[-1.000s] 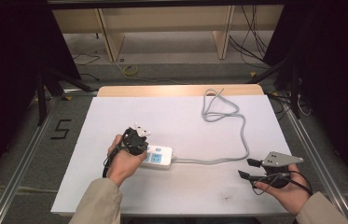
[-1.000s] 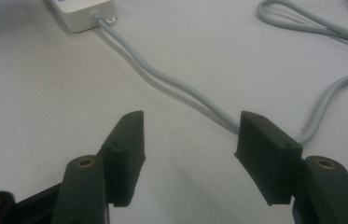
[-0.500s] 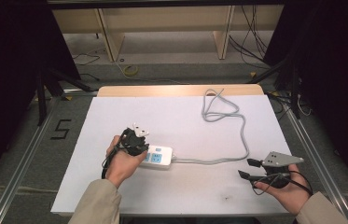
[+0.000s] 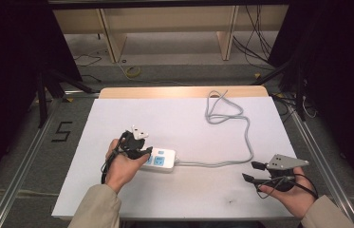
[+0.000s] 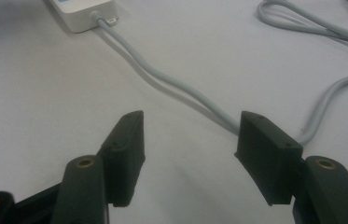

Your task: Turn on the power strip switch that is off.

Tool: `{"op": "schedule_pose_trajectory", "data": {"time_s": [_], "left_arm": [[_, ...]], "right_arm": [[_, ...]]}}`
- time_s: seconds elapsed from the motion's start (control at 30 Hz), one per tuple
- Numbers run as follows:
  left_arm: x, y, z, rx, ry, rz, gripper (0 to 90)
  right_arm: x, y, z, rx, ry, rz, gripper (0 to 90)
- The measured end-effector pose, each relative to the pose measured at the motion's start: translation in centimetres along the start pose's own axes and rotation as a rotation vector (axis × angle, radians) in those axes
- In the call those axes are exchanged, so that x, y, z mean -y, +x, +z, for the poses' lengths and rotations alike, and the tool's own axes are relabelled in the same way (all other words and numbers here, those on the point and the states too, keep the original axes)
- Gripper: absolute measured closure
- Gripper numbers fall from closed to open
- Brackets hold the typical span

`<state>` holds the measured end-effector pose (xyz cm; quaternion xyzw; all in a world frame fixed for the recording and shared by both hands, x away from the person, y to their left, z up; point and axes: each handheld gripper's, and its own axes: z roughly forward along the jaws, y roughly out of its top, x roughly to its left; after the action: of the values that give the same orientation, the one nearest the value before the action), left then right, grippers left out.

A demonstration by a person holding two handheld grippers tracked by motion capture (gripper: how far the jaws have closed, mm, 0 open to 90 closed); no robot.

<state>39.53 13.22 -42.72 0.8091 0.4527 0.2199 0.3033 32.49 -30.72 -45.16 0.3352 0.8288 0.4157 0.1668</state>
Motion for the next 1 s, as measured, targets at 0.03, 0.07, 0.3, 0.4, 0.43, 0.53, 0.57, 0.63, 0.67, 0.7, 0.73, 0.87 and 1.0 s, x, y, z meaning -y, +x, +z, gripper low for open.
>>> {"op": "schedule_pose_trajectory", "data": {"time_s": [0.03, 0.07, 0.3, 0.4, 0.43, 0.53, 0.57, 0.63, 0.67, 0.7, 0.73, 0.87, 1.0], "left_arm": [[0.04, 0.02, -0.04, 0.000, -0.004, -0.006, 59.6], [0.06, 0.06, -0.10, -0.002, -0.007, -0.009, 59.1], [0.25, 0.30, -0.43, 0.000, -0.020, -0.030, 54.0], [0.32, 0.34, -0.55, 0.006, -0.021, -0.028, 51.4], [0.34, 0.33, -0.57, 0.006, -0.024, -0.028, 51.0], [0.40, 0.27, -0.65, 0.006, -0.026, -0.030, 48.8], [0.42, 0.25, -0.67, 0.006, -0.026, -0.031, 48.0], [0.47, 0.24, -0.72, 0.006, -0.021, -0.025, 46.0], [0.50, 0.21, -0.72, 0.005, -0.021, -0.027, 45.4], [0.53, 0.17, -0.72, 0.005, -0.021, -0.029, 44.7], [0.56, 0.18, -0.76, 0.004, -0.018, -0.025, 44.0], [0.68, 0.17, -0.89, 0.011, -0.020, -0.027, 42.6], [0.83, 0.19, -1.04, 0.013, -0.025, -0.013, 41.1]], "right_arm": [[0.00, 0.00, 0.00, 0.000, 0.000, 0.000, 41.9], [0.00, 0.01, 0.01, 0.000, 0.001, 0.000, 41.9], [0.00, 0.00, 0.01, 0.000, 0.000, 0.000, 41.8], [-0.01, 0.01, 0.01, -0.001, 0.000, 0.000, 41.8], [-0.01, 0.01, 0.01, -0.001, 0.000, 0.000, 41.8], [-0.01, 0.00, 0.00, -0.001, 0.000, 0.000, 41.8], [-0.01, 0.00, 0.00, -0.001, 0.000, 0.000, 41.8], [-0.01, 0.00, 0.00, -0.001, -0.001, 0.000, 41.7], [-0.02, 0.00, -0.01, -0.002, 0.000, 0.000, 41.7], [-0.01, 0.00, 0.00, -0.001, -0.001, 0.000, 41.7], [-0.01, 0.00, 0.00, -0.002, -0.001, -0.001, 41.7], [-0.02, 0.00, -0.02, -0.002, -0.001, -0.001, 41.7], [-0.01, 0.01, 0.00, -0.002, -0.001, -0.001, 41.7]]}}
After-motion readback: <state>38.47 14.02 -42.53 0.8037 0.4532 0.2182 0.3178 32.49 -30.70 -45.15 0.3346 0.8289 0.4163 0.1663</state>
